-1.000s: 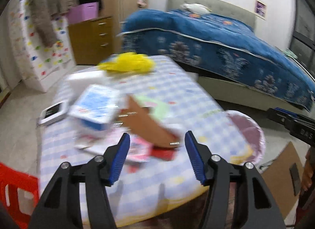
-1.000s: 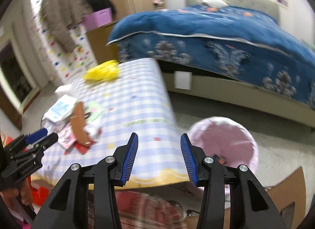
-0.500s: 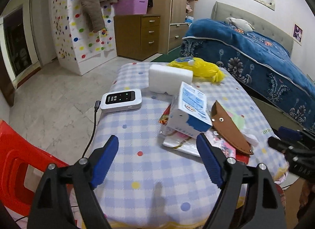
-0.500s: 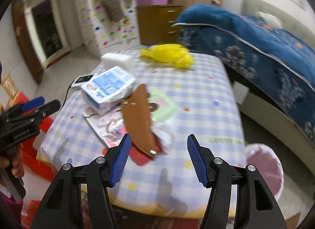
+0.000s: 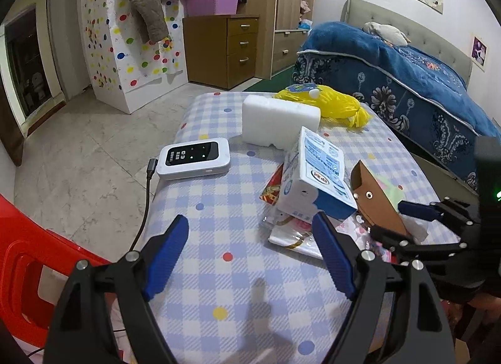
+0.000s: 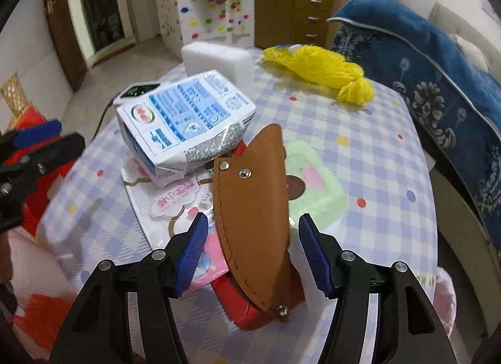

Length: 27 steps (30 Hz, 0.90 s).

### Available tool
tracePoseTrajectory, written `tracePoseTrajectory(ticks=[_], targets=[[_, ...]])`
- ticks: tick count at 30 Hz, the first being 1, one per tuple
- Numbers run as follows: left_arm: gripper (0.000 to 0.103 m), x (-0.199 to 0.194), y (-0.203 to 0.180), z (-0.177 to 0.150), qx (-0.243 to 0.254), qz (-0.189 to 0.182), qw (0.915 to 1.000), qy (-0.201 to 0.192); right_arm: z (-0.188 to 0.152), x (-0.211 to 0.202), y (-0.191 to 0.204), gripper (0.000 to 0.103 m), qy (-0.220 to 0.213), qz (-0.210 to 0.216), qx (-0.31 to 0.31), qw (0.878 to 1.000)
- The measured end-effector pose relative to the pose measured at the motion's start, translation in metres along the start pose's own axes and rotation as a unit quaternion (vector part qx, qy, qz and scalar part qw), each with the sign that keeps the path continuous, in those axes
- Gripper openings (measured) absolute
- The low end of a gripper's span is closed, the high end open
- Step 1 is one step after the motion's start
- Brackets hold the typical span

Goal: Collect trash
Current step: 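Grasp the brown leather sheath with the right gripper while the left grasps the milk carton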

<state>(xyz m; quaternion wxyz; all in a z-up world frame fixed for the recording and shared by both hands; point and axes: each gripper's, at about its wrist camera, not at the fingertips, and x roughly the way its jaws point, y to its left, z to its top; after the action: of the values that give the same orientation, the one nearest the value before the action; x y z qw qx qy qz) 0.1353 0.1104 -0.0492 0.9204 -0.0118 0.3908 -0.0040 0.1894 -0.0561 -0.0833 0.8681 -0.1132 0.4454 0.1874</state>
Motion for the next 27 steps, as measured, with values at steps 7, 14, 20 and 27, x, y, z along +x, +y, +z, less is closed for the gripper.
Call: tracePoseTrajectory(ticks=[7, 14, 20, 27], targets=[[0.079, -0.006, -0.001, -0.002, -0.001, 0.000, 1.0000, 0.001, 0.000, 0.004, 0.000, 0.050, -0.001, 0.001, 0.001, 1.000], [0.082, -0.021, -0.006, -0.004, 0.007, 0.001, 0.9999, -0.010, 0.005, -0.060, -0.023, 0.050, -0.090, 0.037, 0.071, 0.993], [0.096, -0.020, -0.031, -0.003, 0.034, -0.002, 0.9992, -0.022, -0.013, -0.105, -0.047, 0.050, -0.119, 0.018, 0.113, 0.986], [0.096, 0.018, -0.060, 0.005, 0.083, 0.013, 0.9964, -0.007, -0.034, -0.117, -0.072, 0.050, -0.117, 0.005, 0.144, 0.983]])
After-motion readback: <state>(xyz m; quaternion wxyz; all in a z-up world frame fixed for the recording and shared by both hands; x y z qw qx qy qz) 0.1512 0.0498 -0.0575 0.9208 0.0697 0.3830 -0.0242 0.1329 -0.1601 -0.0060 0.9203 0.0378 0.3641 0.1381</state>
